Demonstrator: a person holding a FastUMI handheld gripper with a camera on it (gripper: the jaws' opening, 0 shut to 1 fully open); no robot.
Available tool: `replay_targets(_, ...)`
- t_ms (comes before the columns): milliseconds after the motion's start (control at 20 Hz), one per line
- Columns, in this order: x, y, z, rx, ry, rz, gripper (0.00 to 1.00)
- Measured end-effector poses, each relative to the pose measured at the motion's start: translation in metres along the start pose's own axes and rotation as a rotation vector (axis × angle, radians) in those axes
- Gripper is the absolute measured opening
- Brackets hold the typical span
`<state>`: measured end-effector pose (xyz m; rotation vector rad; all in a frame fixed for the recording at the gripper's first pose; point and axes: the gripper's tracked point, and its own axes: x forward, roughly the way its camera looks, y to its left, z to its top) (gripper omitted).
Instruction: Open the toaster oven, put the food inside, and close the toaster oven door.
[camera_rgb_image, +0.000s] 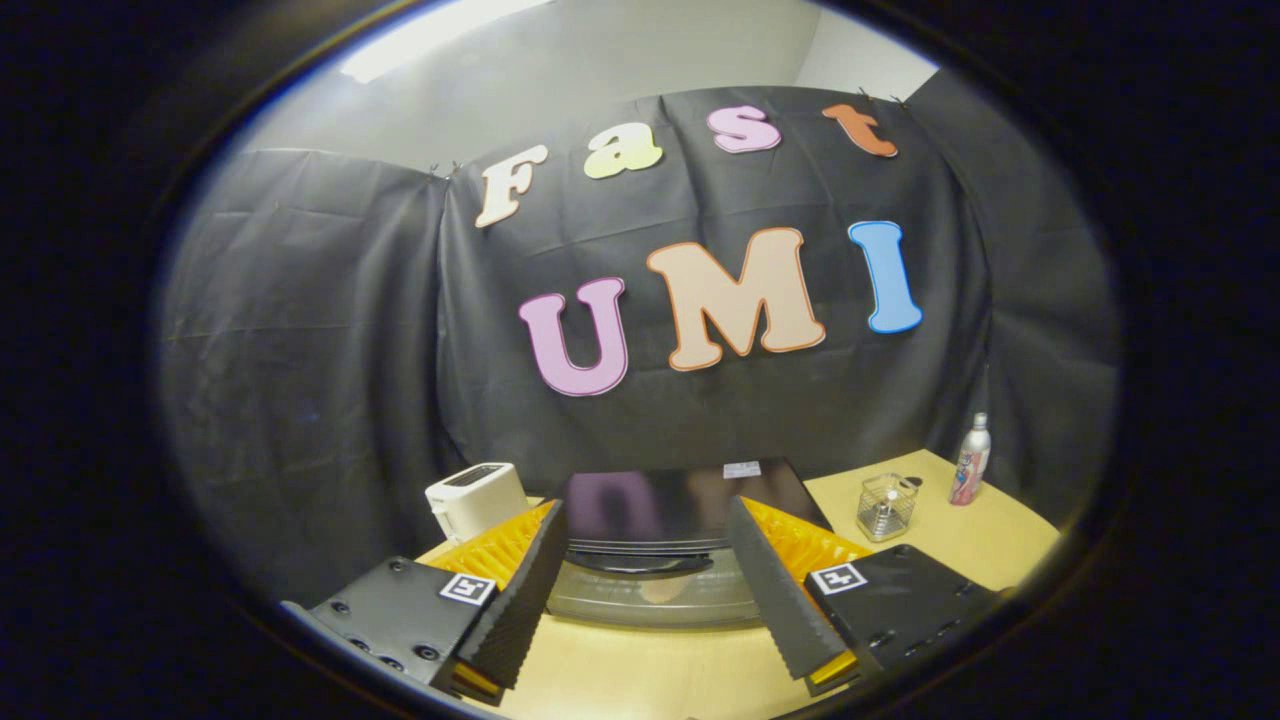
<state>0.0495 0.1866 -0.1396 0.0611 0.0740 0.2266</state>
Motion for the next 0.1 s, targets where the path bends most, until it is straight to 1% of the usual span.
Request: replay_targets(100,-0.0033,-0.0056,0.0032,-0.006,-0.003,-0.007,0.98)
